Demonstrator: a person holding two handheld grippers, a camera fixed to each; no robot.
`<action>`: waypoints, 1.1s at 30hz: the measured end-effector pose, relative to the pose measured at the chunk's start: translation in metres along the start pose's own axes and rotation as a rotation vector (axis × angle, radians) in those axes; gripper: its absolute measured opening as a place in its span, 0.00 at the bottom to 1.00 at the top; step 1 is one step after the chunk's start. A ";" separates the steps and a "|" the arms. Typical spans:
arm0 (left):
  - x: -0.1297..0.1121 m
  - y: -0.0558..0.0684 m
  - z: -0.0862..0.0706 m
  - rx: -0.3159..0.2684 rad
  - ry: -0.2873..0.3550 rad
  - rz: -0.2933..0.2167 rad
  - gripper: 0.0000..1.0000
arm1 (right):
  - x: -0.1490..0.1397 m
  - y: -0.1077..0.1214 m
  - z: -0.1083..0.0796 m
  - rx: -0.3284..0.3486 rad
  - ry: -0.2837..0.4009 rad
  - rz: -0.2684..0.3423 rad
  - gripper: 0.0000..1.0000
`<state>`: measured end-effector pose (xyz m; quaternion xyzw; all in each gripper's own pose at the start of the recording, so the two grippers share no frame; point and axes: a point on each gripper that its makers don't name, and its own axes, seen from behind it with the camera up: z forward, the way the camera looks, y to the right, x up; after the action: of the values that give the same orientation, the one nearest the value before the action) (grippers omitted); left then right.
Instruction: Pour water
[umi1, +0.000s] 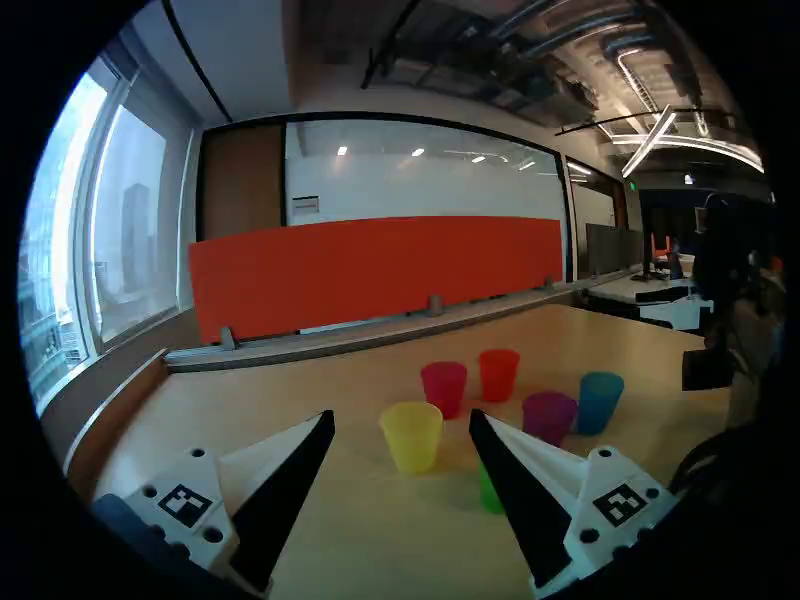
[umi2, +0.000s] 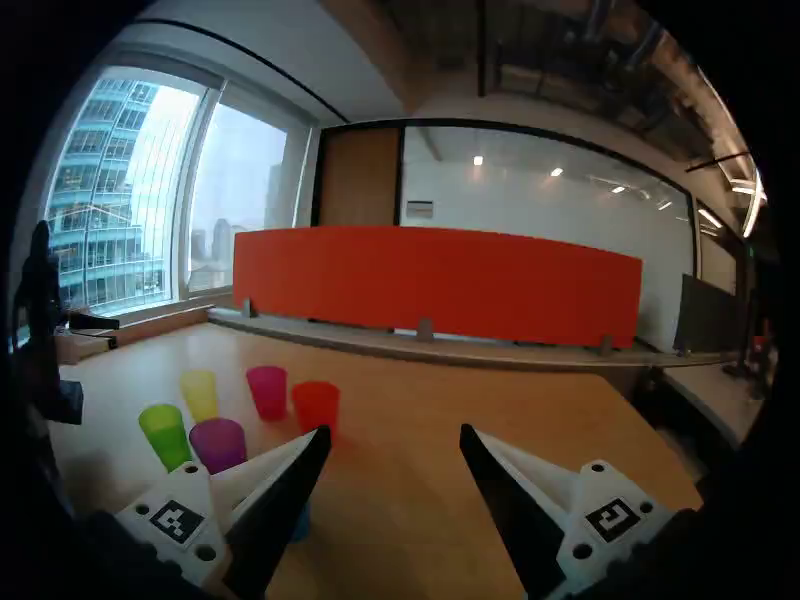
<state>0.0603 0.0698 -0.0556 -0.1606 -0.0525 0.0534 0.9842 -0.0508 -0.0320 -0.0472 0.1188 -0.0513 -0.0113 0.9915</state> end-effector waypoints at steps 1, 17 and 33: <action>0.003 -0.003 0.000 0.012 0.012 -0.006 1.00 | 0.003 0.003 0.001 -0.015 0.014 0.001 1.00; 0.044 -0.034 -0.010 0.162 0.177 -0.046 1.00 | 0.035 0.032 -0.005 -0.240 0.180 0.041 1.00; 0.046 -0.055 -0.009 0.281 0.210 0.006 1.00 | 0.034 0.024 -0.012 -0.251 0.195 0.030 1.00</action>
<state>0.1120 0.0204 -0.0422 -0.0265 0.0593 0.0460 0.9968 -0.0158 -0.0077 -0.0494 -0.0061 0.0452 0.0088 0.9989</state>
